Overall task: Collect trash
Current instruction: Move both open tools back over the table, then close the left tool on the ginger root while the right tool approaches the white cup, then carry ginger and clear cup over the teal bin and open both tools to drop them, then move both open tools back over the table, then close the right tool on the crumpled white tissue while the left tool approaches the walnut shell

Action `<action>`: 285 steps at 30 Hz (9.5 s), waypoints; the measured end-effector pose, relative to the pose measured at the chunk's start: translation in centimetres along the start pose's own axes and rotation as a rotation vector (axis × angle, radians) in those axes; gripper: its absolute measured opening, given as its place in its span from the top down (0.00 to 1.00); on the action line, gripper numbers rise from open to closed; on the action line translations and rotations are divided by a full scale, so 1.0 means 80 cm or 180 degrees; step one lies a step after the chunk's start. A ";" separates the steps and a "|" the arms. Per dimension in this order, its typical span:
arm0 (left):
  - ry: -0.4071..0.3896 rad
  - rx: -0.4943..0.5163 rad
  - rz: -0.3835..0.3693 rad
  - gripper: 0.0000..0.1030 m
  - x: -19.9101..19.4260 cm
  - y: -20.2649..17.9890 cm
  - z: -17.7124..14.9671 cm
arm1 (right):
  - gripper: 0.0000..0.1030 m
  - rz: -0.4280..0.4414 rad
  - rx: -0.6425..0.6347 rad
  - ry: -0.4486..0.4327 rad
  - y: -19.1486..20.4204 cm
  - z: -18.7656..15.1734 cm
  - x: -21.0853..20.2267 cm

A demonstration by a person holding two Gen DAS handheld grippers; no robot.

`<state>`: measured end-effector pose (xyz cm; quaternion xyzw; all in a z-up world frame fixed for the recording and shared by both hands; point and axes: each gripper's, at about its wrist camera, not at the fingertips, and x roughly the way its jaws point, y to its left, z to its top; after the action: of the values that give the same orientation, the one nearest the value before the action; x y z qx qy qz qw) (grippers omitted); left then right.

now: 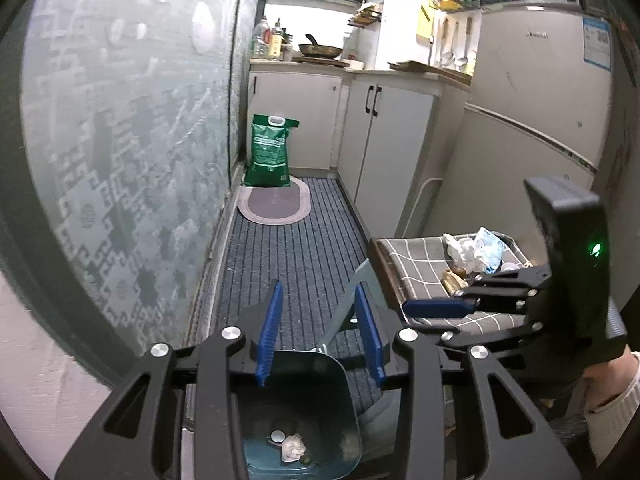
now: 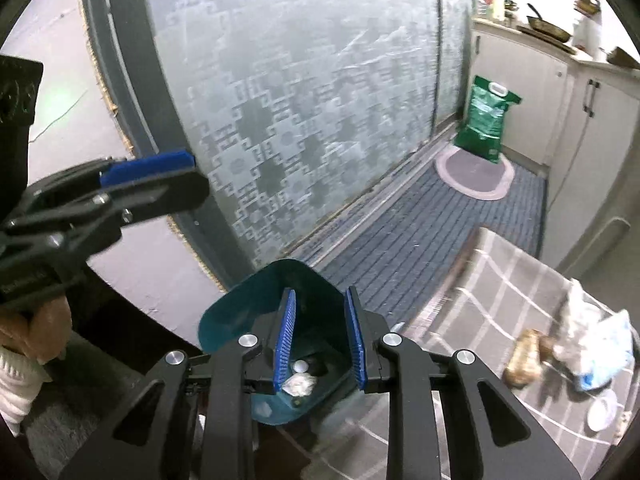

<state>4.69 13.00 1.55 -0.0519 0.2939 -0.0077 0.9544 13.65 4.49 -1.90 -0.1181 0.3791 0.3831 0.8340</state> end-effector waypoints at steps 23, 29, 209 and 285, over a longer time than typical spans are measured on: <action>0.0249 0.0296 -0.0260 0.52 0.080 -0.106 -0.002 | 0.55 -0.0839 0.0398 -0.0221 -0.135 -0.066 -0.083; 0.0350 0.0437 -0.0347 0.50 0.104 -0.139 -0.010 | 0.50 -0.0971 0.0489 -0.0250 -0.162 -0.088 -0.102; -0.0012 -0.0194 0.0236 0.66 -0.050 0.084 -0.020 | 0.60 0.0179 -0.0332 0.0840 0.080 -0.001 0.159; 0.0694 0.0389 -0.0630 0.60 0.165 -0.184 -0.015 | 0.90 -0.0503 0.0504 -0.0197 -0.202 -0.091 -0.078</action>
<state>15.19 -2.36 -5.32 -0.0212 0.3882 -0.1252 0.9128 18.88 -13.48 -3.91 -0.0695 0.3718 0.2885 0.8796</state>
